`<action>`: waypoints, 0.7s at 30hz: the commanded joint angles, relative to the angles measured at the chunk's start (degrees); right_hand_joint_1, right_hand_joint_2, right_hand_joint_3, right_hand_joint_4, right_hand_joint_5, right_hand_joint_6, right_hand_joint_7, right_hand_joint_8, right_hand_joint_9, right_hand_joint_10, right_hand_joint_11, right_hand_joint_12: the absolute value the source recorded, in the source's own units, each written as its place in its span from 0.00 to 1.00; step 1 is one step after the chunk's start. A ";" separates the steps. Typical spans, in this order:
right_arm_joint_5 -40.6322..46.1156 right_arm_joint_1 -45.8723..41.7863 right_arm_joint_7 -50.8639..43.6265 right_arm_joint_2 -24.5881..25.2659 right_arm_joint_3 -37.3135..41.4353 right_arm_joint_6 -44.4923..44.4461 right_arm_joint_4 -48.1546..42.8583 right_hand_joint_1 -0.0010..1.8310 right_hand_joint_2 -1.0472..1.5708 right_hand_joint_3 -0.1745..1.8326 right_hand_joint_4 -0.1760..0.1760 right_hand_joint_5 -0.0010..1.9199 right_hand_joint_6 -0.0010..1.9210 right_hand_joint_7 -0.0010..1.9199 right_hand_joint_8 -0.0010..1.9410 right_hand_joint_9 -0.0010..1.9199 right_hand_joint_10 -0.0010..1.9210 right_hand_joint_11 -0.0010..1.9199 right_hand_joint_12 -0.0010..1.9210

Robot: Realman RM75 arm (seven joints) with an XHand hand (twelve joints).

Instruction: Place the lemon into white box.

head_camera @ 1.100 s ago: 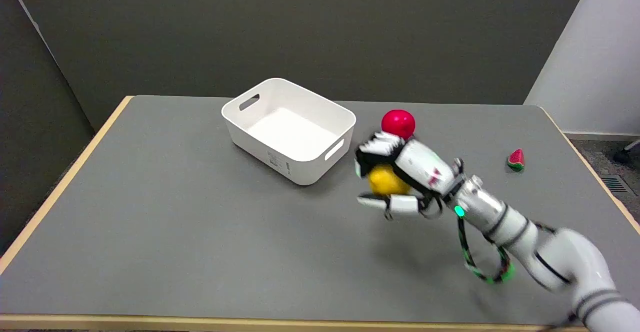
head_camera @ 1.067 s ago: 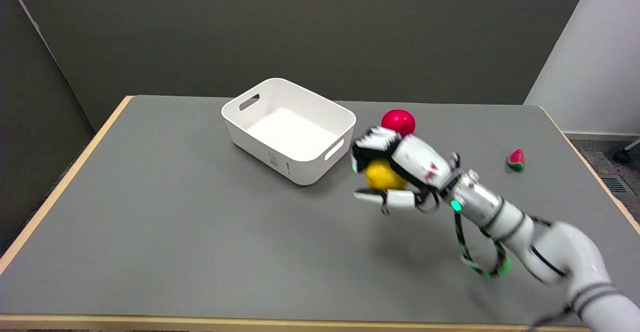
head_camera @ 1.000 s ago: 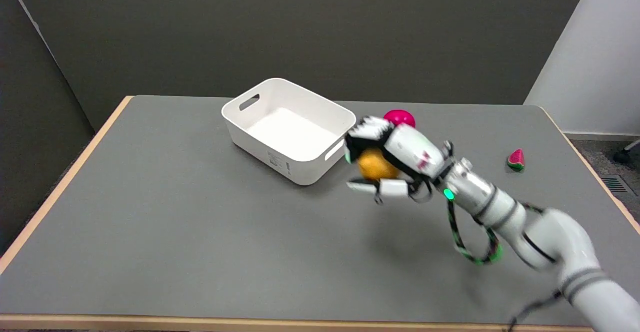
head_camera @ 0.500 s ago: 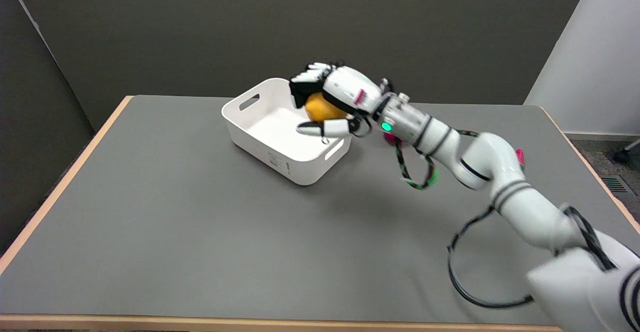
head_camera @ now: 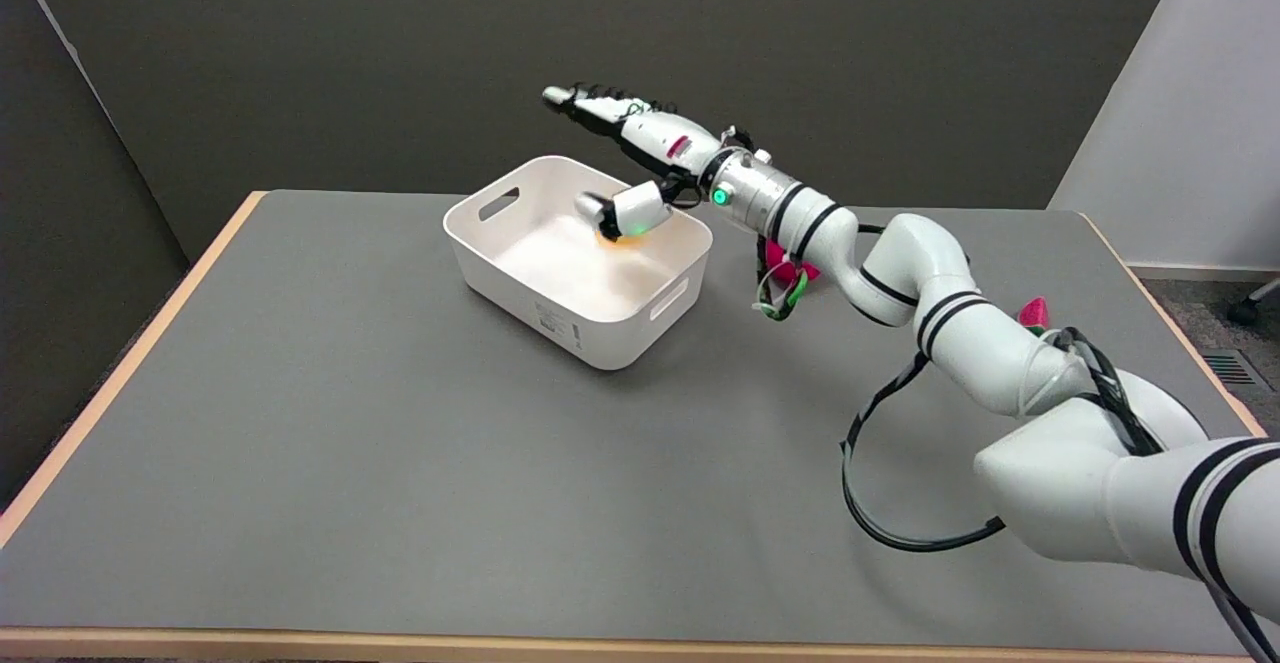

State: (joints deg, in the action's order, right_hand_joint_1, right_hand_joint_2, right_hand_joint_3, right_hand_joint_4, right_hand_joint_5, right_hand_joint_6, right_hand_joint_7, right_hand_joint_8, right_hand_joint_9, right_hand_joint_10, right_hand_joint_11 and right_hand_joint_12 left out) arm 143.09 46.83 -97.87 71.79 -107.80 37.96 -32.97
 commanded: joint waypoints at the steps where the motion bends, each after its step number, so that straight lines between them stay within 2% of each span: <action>1: 4.57 -4.76 22.79 -2.05 4.98 -9.01 -2.77 0.25 0.61 0.55 0.73 0.01 0.09 0.00 0.00 0.00 0.06 0.00 0.42; 4: 4.57 -9.30 27.07 -3.49 10.48 -4.80 -6.93 0.25 0.60 0.54 0.75 0.01 0.10 0.00 0.00 0.00 0.01 0.00 0.39; 7: 4.65 -15.38 32.94 -4.96 18.21 -2.58 -11.96 0.24 0.61 0.53 0.76 0.01 0.08 0.00 0.00 0.00 0.00 0.00 0.27; 9: 4.65 -19.34 38.43 -5.59 22.65 -2.18 -15.27 0.24 0.61 0.53 0.72 0.01 0.05 0.00 0.00 0.00 0.00 0.00 0.20; 12: 4.65 -25.02 48.53 -6.30 32.13 -1.15 -18.98 0.22 0.64 0.50 0.66 0.00 0.03 0.00 0.00 0.00 0.00 0.00 0.16; 13: 4.65 -26.92 52.42 -6.38 35.79 -0.24 -19.28 0.22 0.65 0.47 0.64 0.00 0.02 0.00 0.00 0.00 0.00 0.00 0.15; 15: 4.65 -29.51 57.29 -6.54 41.21 1.83 -18.49 0.21 0.63 0.52 0.63 0.00 0.01 0.00 0.00 0.00 0.00 0.00 0.11; 18: 4.65 -32.21 63.95 -6.54 48.10 5.87 -15.37 0.21 0.63 0.53 0.62 0.00 0.00 0.00 0.00 0.00 0.00 0.00 0.08; 21: 4.65 -33.41 66.91 -6.70 52.25 11.47 -11.38 0.21 0.63 0.53 0.62 0.00 0.00 0.00 0.00 0.00 0.00 0.00 0.06</action>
